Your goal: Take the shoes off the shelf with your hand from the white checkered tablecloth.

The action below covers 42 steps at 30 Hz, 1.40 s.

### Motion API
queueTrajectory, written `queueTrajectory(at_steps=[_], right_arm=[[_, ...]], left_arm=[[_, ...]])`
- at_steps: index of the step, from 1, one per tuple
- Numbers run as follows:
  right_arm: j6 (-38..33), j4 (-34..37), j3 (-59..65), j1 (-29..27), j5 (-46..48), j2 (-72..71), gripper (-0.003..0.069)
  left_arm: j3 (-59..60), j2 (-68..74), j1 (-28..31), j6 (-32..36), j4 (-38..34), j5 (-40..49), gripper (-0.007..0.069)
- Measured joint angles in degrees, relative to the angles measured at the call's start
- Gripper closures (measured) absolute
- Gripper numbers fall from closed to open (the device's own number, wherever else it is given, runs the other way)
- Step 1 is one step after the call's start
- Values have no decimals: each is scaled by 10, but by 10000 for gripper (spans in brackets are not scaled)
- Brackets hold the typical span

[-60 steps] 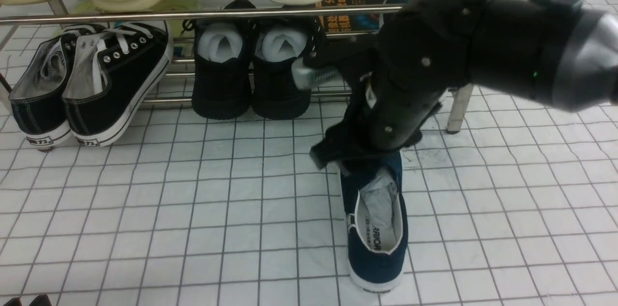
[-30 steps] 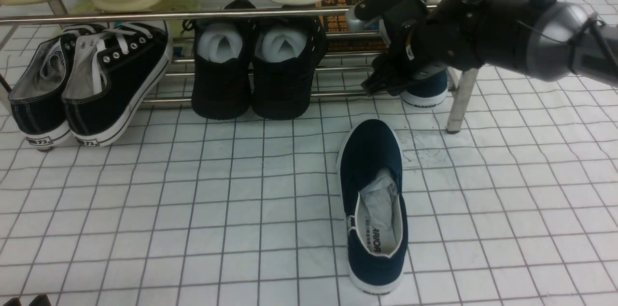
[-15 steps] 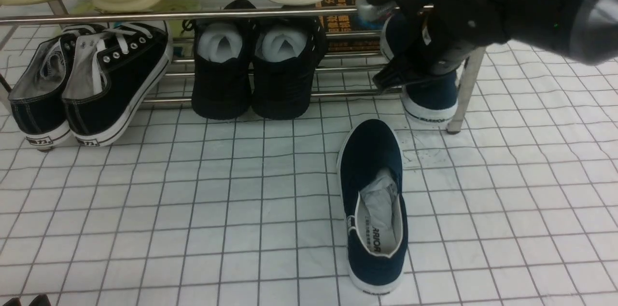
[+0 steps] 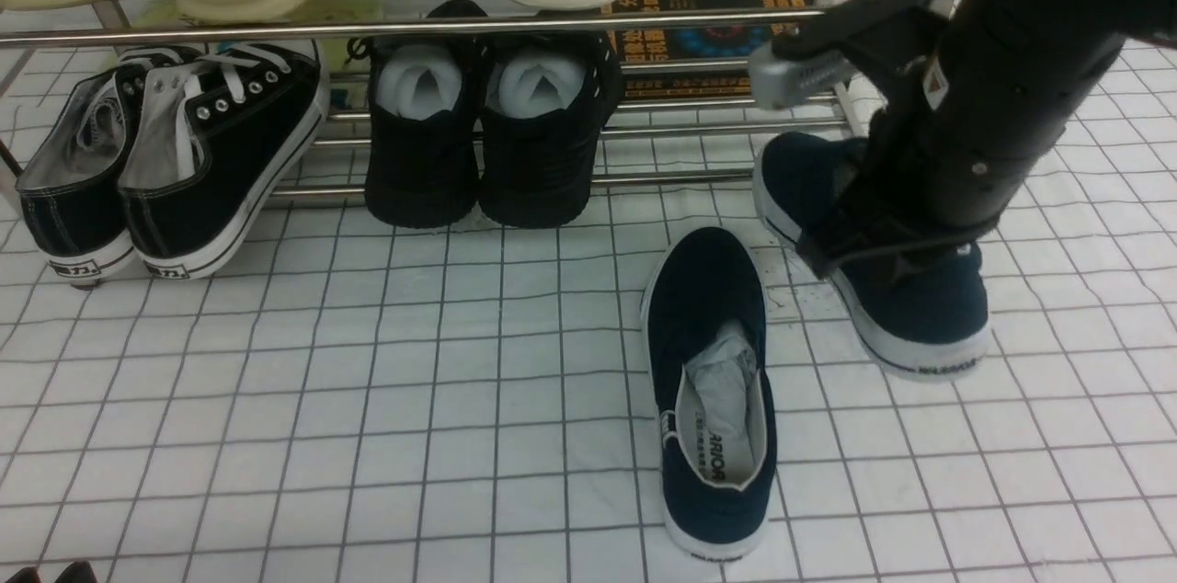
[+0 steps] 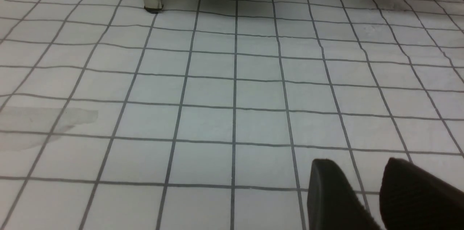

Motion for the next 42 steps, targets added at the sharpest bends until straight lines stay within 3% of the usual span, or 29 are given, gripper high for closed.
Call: queueTrajectory(at_steps=[16, 36, 39, 42], right_arm=[[43, 6, 137, 0, -109, 0, 621], [48, 112, 190, -1, -169, 0, 619], [52, 122, 190, -1, -179, 0, 599], [54, 129, 190, -1, -182, 0, 526]], left_arm=[[0, 0, 0, 0, 0, 0, 385], [0, 0, 0, 0, 0, 0, 385], [0, 0, 0, 0, 0, 0, 385], [0, 0, 0, 0, 0, 0, 385]])
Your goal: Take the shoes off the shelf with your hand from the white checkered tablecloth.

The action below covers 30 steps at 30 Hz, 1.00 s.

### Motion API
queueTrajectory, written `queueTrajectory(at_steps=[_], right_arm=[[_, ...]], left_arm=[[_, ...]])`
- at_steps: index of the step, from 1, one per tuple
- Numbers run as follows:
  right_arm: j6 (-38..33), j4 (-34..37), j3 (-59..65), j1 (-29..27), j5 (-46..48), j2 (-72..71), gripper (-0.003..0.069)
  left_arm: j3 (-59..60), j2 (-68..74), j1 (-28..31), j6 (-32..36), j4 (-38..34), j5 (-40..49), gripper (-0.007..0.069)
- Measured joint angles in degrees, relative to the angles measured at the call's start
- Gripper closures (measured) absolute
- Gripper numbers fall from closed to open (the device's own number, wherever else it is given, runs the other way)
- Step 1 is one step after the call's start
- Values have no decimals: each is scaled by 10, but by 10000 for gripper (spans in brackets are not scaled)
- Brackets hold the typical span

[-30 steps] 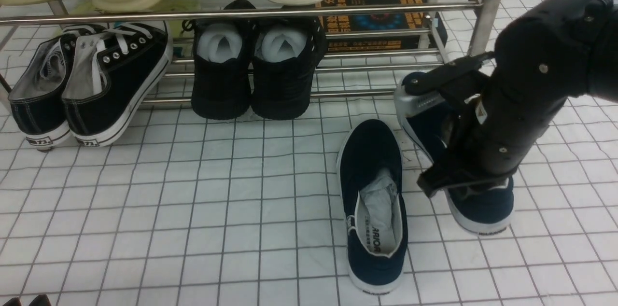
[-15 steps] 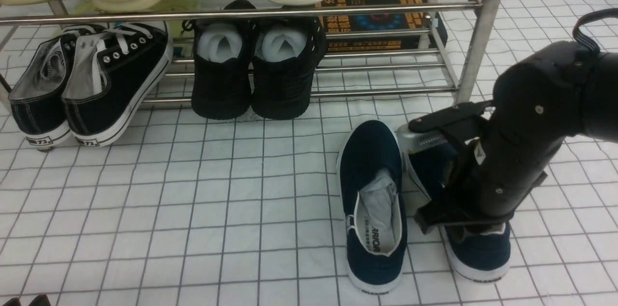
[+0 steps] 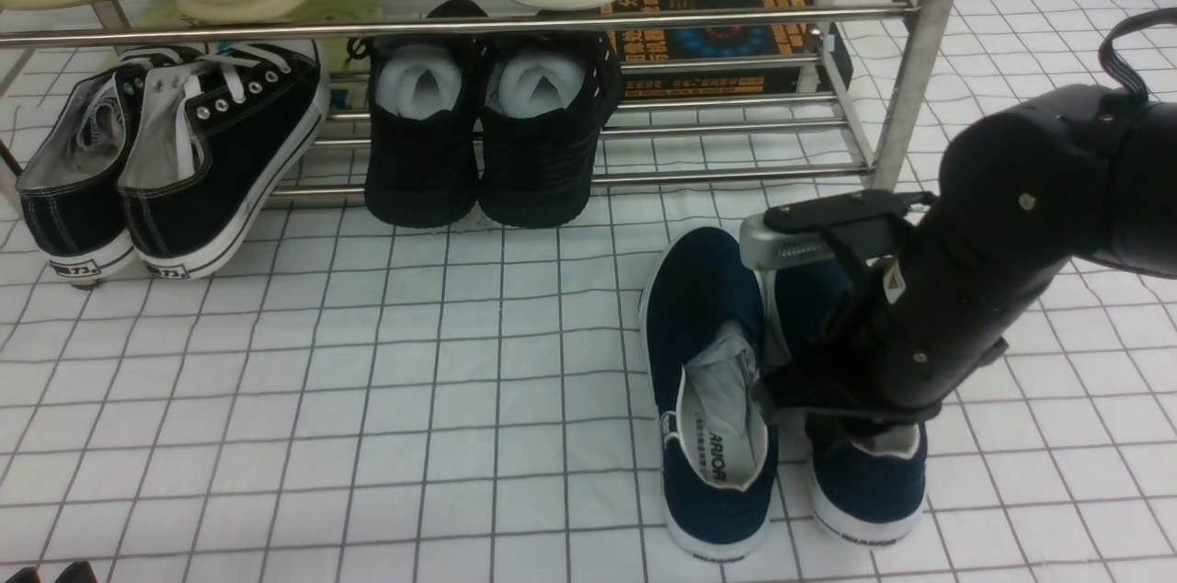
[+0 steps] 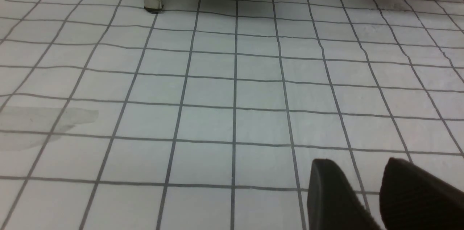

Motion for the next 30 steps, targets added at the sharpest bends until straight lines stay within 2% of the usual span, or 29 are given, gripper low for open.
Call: queueTrajectory(at_steps=[2, 3, 4, 5, 7, 13, 19, 27, 30], right_arm=[[0, 1, 0, 0, -1, 0, 476], [-2, 1, 0, 0, -2, 0, 422], [-4, 1, 0, 0, -2, 0, 400], [-11, -2, -5, 0, 1, 0, 340], [-17, -6, -18, 0, 9, 0, 297], [-37, -31, -81, 0, 61, -4, 272], [-47, -84, -135, 0, 115, -53, 385], [-47, -130, -137, 0, 180, -161, 650], [-49, -132, -119, 0, 199, -217, 674]], left_arm=[[0, 0, 0, 0, 0, 0, 385], [0, 0, 0, 0, 0, 0, 385], [0, 0, 0, 0, 0, 0, 385], [0, 0, 0, 0, 0, 0, 385], [0, 0, 0, 0, 0, 0, 385], [0, 0, 0, 0, 0, 0, 385], [0, 0, 0, 0, 0, 0, 385], [0, 0, 0, 0, 0, 0, 385], [0, 0, 0, 0, 0, 0, 385]])
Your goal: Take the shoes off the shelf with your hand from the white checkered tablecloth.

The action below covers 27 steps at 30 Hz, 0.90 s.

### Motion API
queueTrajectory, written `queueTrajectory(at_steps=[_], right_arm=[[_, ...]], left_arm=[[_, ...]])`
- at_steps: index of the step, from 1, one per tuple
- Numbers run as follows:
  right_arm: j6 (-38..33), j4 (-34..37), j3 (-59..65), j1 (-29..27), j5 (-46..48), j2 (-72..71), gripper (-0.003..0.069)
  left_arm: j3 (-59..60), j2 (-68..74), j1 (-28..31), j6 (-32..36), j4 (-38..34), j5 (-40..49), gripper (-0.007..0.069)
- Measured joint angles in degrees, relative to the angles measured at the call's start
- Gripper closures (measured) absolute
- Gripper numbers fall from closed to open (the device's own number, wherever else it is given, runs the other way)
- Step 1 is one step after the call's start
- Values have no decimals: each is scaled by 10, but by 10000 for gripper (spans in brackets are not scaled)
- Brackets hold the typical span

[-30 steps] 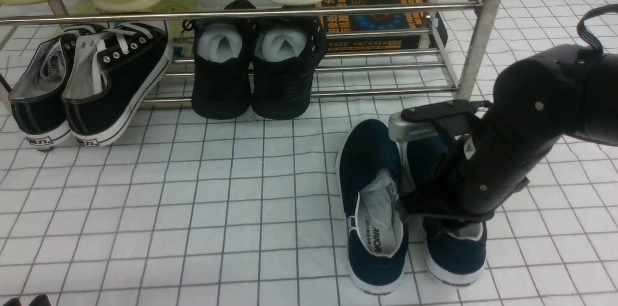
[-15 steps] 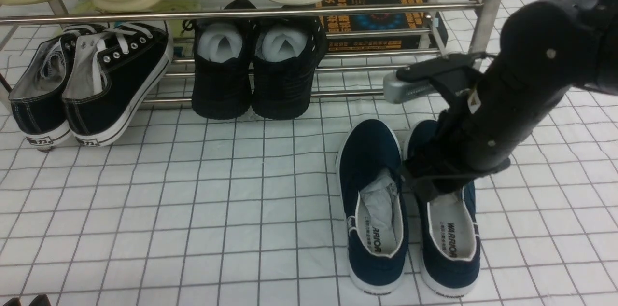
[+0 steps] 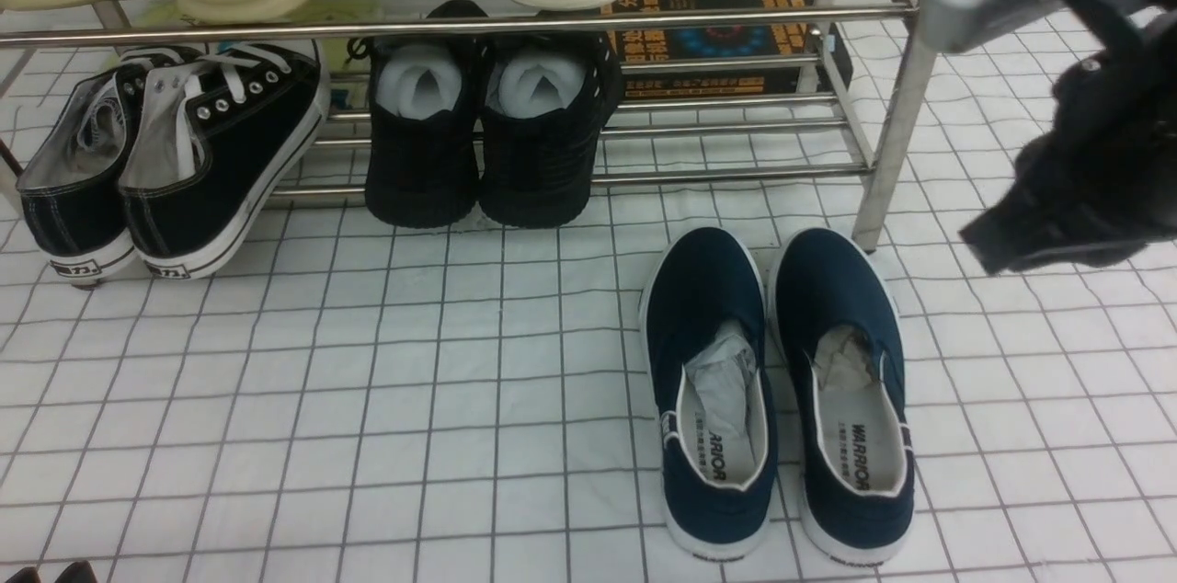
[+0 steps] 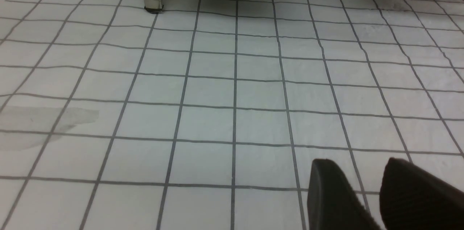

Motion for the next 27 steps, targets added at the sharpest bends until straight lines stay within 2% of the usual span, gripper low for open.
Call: queueTrajectory(at_steps=[6, 9, 14, 15, 18, 20, 22, 27], right_arm=[[1, -3, 89, 0, -13, -125, 675], [21, -5, 179, 0, -70, -217, 675], [75, -6, 364, 0, -266, -359, 675], [75, -6, 371, 0, -266, -364, 675], [82, -8, 497, 0, -452, -422, 675], [83, -9, 528, 0, -506, -432, 675], [84, -12, 576, 0, -610, -440, 673], [84, -28, 611, 0, -725, -440, 669]], left_arm=[[0, 0, 0, 0, 0, 0, 385], [0, 0, 0, 0, 0, 0, 385], [0, 0, 0, 0, 0, 0, 385], [0, 0, 0, 0, 0, 0, 385], [0, 0, 0, 0, 0, 0, 385], [0, 0, 0, 0, 0, 0, 385], [0, 0, 0, 0, 0, 0, 385], [0, 0, 0, 0, 0, 0, 385]])
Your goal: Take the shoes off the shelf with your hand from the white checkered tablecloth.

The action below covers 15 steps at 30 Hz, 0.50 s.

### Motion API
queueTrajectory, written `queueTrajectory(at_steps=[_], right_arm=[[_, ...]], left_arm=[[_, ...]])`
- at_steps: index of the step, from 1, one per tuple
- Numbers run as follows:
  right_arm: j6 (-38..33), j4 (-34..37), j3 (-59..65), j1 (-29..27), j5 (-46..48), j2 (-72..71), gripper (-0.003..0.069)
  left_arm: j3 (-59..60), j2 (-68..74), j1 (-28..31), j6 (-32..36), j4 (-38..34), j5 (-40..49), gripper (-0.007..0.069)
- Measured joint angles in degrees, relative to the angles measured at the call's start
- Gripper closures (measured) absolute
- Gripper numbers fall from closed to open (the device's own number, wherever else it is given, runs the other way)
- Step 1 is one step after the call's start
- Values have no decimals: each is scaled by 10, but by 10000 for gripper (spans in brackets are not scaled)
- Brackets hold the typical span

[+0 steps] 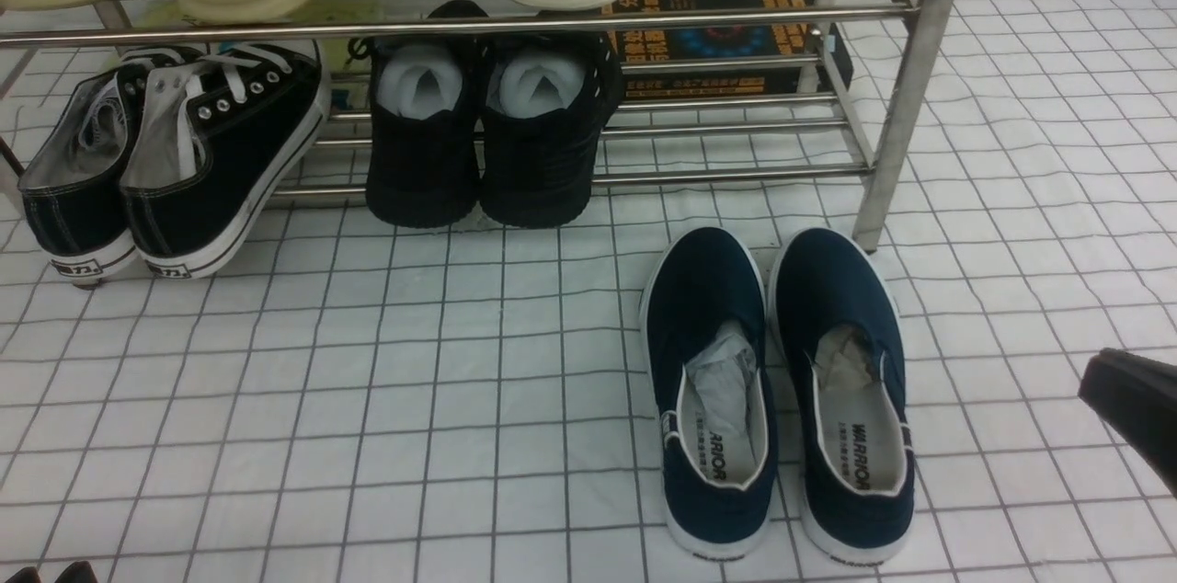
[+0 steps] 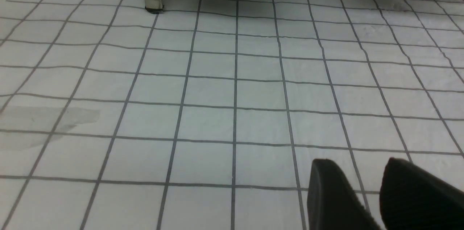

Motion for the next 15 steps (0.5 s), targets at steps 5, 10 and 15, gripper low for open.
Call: queueTrajectory(at_steps=[5, 10, 15], right_arm=[[0, -3, 2, 0, -20, -1, 666], [0, -4, 4, 0, -24, -1, 662], [0, -7, 4, 0, -24, -1, 659]], left_arm=[[0, 0, 0, 0, 0, 0, 385], [0, 0, 0, 0, 0, 0, 385], [0, 0, 0, 0, 0, 0, 385]])
